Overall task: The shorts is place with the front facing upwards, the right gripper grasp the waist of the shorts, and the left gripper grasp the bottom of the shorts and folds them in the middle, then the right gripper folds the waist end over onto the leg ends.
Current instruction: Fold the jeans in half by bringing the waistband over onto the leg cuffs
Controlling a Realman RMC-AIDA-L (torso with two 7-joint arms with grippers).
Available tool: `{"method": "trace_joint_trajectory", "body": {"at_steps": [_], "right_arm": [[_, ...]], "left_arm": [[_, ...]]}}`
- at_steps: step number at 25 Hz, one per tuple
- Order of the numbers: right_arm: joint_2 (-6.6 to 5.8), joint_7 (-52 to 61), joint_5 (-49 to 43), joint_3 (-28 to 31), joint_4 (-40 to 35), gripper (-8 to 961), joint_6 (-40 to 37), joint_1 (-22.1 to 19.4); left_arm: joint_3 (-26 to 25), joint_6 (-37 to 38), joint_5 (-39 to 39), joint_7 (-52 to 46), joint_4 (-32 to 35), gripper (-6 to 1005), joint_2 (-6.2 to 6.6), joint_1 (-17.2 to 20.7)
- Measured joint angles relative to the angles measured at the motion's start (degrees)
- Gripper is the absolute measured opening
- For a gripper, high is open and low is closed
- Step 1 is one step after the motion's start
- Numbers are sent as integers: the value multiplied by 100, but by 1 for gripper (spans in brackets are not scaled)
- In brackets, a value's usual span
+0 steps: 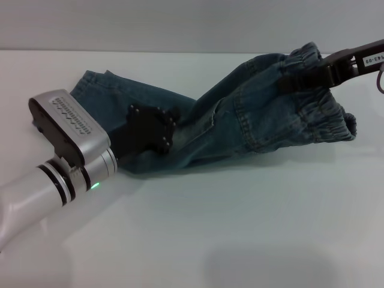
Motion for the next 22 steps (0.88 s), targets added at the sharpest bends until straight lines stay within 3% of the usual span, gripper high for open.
{"method": "trace_joint_trajectory", "body": {"at_steps": [22], "right_arm": [[16, 19, 133, -7, 99, 79, 347, 160]], "left_arm": [[0, -66, 722, -10, -141, 17, 0, -312]]}}
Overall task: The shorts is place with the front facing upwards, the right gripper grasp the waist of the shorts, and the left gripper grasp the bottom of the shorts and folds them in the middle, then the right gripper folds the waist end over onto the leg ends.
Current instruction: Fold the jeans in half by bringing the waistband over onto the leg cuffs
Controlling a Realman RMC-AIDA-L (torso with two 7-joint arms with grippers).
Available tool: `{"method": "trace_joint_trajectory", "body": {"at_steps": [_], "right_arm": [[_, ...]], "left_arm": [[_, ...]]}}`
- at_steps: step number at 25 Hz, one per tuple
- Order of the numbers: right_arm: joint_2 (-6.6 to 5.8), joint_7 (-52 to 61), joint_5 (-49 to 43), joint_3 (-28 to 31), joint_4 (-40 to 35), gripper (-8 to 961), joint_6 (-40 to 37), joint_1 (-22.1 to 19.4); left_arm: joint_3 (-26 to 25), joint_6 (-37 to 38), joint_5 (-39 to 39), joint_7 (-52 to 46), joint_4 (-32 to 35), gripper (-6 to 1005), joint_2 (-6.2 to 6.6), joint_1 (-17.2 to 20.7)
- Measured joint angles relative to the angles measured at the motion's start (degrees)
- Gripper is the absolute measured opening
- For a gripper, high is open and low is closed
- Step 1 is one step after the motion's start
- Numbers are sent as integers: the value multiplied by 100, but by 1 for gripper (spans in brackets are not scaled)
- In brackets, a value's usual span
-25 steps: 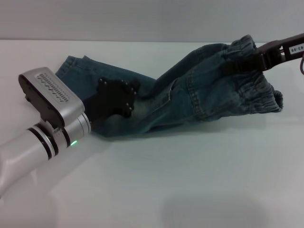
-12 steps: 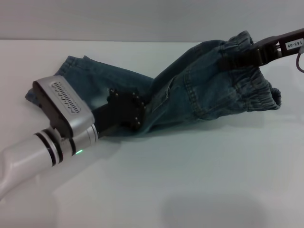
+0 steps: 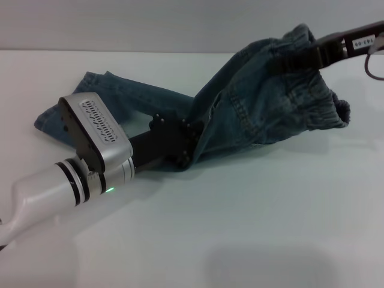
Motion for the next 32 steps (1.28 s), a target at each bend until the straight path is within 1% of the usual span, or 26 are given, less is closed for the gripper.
{"method": "trace_joint_trajectory", "body": {"at_steps": [11, 14, 19, 23, 28, 32], "right_arm": [[-17, 0, 48, -39, 112, 77, 122, 311], [-19, -4, 49, -44, 212, 77, 124, 417], [-21, -36, 49, -52, 405, 78, 133, 564], [-20, -43, 49, -68, 495, 79, 178, 626], [-17, -45, 49, -73, 517, 77, 212, 653], [-8, -47, 49, -72, 523, 77, 213, 666]], "left_arm": [[-58, 28, 282, -2, -74, 17, -9, -228], [-322, 36, 597, -2, -81, 18, -9, -253], [-1030, 38, 1390, 36, -131, 18, -9, -259], [-1452, 24, 1884, 40, -144, 18, -9, -261], [-1711, 10, 2213, 46, -158, 18, -9, -261], [-1788, 8, 2334, 52, -170, 17, -9, -261]]}}
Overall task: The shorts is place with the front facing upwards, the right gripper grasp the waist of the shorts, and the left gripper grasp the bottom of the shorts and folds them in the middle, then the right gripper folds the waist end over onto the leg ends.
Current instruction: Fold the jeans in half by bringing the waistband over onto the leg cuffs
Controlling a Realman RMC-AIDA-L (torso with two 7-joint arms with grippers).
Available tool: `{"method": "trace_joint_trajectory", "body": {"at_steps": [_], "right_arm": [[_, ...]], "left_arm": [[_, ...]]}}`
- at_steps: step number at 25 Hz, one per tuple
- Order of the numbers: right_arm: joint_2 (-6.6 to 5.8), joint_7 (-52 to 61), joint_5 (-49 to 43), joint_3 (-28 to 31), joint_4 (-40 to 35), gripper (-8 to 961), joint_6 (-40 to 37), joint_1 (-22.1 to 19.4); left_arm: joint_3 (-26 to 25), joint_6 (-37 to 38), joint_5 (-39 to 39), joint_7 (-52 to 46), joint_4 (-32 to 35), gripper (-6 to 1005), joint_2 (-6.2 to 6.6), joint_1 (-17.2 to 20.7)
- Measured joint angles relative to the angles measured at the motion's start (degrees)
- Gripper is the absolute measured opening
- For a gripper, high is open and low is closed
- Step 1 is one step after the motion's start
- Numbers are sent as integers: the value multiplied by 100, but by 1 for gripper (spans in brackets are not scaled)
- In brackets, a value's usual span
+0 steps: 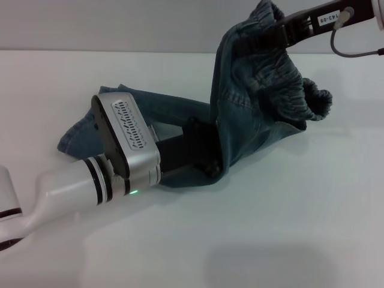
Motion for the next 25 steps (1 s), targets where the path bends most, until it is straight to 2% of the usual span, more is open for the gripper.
{"method": "trace_joint_trajectory", "body": {"at_steps": [19, 25], "right_arm": [[-29, -68, 70, 1, 270, 77, 55, 84], [-31, -68, 70, -5, 291, 76, 34, 106]], "left_arm": [[-90, 32, 46, 67, -252, 18, 0, -152], [-421, 28, 375, 97, -335, 18, 0, -161]]}}
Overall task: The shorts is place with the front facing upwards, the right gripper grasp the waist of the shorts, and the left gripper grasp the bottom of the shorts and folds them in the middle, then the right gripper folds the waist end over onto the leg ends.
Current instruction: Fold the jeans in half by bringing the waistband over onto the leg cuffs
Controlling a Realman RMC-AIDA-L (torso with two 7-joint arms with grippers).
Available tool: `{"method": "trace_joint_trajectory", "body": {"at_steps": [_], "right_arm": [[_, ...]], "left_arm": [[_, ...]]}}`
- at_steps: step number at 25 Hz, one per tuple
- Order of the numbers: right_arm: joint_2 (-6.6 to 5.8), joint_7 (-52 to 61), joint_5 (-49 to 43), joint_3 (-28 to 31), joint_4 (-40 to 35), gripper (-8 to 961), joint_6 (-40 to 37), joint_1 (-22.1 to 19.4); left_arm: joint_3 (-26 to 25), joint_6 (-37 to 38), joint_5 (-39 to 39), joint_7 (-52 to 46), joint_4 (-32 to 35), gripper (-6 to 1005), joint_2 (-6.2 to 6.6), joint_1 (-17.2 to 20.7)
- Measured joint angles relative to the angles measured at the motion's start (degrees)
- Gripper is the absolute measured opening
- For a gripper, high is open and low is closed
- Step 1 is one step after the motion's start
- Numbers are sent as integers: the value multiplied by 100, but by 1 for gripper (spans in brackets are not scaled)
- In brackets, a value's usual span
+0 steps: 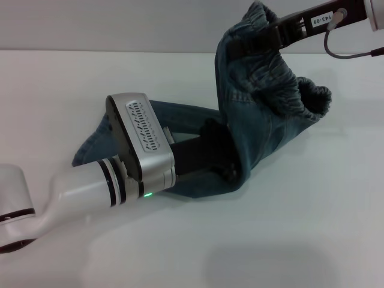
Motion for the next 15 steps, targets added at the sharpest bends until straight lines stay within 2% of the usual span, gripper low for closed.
{"method": "trace_joint_trajectory", "body": {"at_steps": [7, 15], "right_arm": [[0, -24, 0, -3, 59, 77, -11, 3], [0, -96, 0, -4, 180, 77, -25, 3]], "left_arm": [[-842, -228, 644, 335, -76, 17, 5, 178], [-1149, -275, 663, 419, 76, 17, 48, 399]]}}
